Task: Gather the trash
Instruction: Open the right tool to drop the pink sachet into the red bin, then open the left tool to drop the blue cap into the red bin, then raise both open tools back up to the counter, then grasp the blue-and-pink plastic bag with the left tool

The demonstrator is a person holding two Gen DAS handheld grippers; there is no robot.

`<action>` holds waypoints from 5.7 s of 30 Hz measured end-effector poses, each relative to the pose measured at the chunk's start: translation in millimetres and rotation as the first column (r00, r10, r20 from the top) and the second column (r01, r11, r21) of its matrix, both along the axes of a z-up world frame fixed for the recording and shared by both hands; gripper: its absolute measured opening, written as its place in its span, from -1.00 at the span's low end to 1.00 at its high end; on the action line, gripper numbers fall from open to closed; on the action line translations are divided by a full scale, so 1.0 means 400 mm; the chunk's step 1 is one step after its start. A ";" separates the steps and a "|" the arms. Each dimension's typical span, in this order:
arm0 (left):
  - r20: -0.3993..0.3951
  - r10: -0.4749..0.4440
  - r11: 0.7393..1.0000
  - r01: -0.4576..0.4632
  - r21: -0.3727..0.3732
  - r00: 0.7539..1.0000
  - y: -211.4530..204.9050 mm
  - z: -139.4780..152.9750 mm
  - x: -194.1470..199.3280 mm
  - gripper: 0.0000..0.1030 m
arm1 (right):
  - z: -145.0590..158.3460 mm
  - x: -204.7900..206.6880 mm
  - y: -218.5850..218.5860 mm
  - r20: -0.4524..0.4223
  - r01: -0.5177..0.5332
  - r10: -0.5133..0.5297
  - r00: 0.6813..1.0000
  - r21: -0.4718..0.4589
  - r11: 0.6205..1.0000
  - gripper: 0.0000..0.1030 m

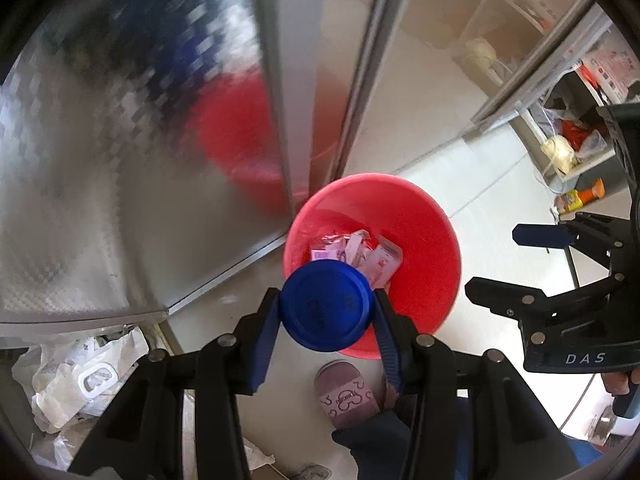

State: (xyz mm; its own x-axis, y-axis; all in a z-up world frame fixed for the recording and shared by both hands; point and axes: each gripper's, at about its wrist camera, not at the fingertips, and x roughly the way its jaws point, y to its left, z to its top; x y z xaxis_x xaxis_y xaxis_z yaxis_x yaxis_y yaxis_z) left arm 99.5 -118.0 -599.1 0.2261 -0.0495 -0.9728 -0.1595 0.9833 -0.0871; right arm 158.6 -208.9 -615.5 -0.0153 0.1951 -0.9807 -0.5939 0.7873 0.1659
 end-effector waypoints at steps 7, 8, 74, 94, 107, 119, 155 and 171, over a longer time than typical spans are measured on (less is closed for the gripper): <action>-0.007 -0.054 0.998 0.054 -0.036 0.999 -0.037 0.023 0.016 -0.16 | 0.032 0.001 -0.047 0.004 0.064 -0.064 0.998 -0.013 0.998 0.64; -0.009 -0.064 0.997 0.064 -0.044 0.998 -0.044 0.022 0.021 -0.16 | 0.034 0.002 -0.056 0.007 0.075 -0.075 0.997 -0.017 0.997 0.64; 0.316 0.055 0.995 -0.077 0.056 0.947 -0.037 1.134 -0.038 0.69 | 1.136 -0.046 -0.094 0.474 0.011 -0.082 0.876 0.152 0.988 0.90; 0.376 0.325 0.918 -0.386 0.096 0.867 0.386 1.334 -0.115 0.69 | 1.315 -0.001 0.321 0.519 -0.284 0.135 0.844 0.219 0.933 0.90; 0.368 0.403 0.883 -0.462 0.084 0.838 0.778 1.346 -0.108 0.69 | 1.324 0.047 0.692 0.504 -0.378 0.235 0.831 0.202 0.904 0.90; 0.278 0.387 0.909 -0.415 0.046 0.879 1.068 1.281 -0.050 0.69 | 1.261 0.092 0.924 0.435 -0.335 0.239 0.868 0.158 0.929 0.90; 0.143 0.061 0.997 -0.066 0.031 0.988 1.290 0.958 0.184 0.48 | 1.053 0.200 1.110 0.286 -0.172 0.175 0.942 -0.035 0.985 0.90; 0.126 0.239 0.971 -0.239 -0.017 0.963 1.263 0.970 0.113 -0.66 | 1.077 0.176 1.106 0.344 -0.262 0.254 0.904 -0.024 0.965 0.91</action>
State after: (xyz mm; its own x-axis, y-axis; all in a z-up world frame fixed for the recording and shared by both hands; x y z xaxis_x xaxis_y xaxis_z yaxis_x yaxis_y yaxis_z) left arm 144.7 387.2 -211.0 0.3525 0.0196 -0.9356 -0.3775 0.9178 -0.1229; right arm 229.2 233.4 -184.6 0.2662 0.2512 -0.9306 -0.7991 0.5974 -0.0673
